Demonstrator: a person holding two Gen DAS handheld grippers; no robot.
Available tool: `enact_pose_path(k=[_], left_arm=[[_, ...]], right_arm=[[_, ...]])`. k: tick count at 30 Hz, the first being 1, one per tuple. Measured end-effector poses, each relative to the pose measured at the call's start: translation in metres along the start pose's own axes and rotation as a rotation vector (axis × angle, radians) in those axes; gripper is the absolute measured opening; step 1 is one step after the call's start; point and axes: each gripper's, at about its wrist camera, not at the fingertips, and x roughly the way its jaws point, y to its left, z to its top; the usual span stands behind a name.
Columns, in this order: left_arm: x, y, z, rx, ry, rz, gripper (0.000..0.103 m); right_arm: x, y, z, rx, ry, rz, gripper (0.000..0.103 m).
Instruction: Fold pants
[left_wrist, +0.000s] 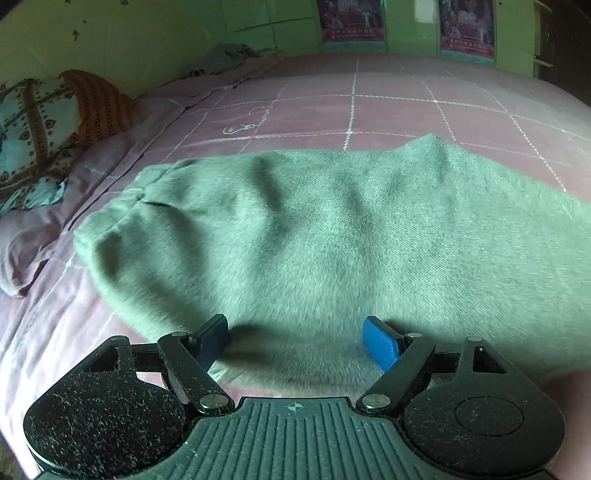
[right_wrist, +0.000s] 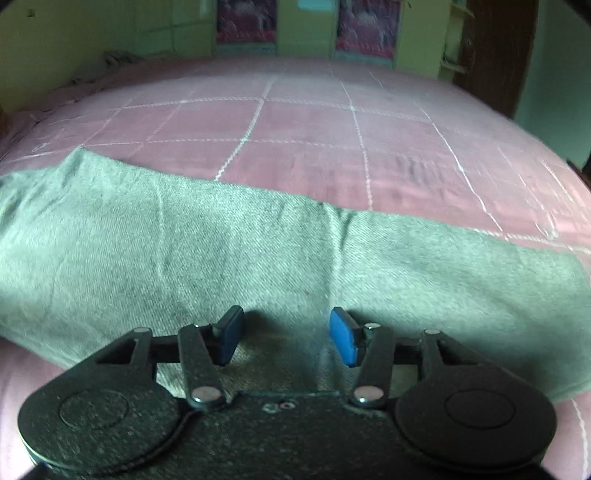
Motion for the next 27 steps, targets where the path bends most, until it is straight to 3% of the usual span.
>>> enact_pose_path(k=[3,5,8,15,27], left_arm=[[-0.005,-0.002,-0.011,0.022,0.001,-0.004,0.08],[-0.007,-0.006,-0.017,0.031,-0.008,0.004,0.08],[-0.008,-0.009,-0.016,0.025,0.0,0.018,0.08],[-0.008,-0.009,-0.018,0.041,-0.008,0.012,0.08],[-0.006,-0.012,-0.013,0.051,0.014,0.02,0.081]], right_arm=[[-0.02,-0.009,0.0,0.058,-0.052,-0.014,0.051],[-0.007,-0.013,-0.017,0.001,0.007,-0.045,0.052],[-0.005,-0.021,-0.025,0.021,-0.022,-0.015,0.053],[-0.008,-0.014,-0.029,0.056,-0.036,-0.05,0.054],[-0.016,-0.021,-0.033,0.043,0.003,0.015,0.056]])
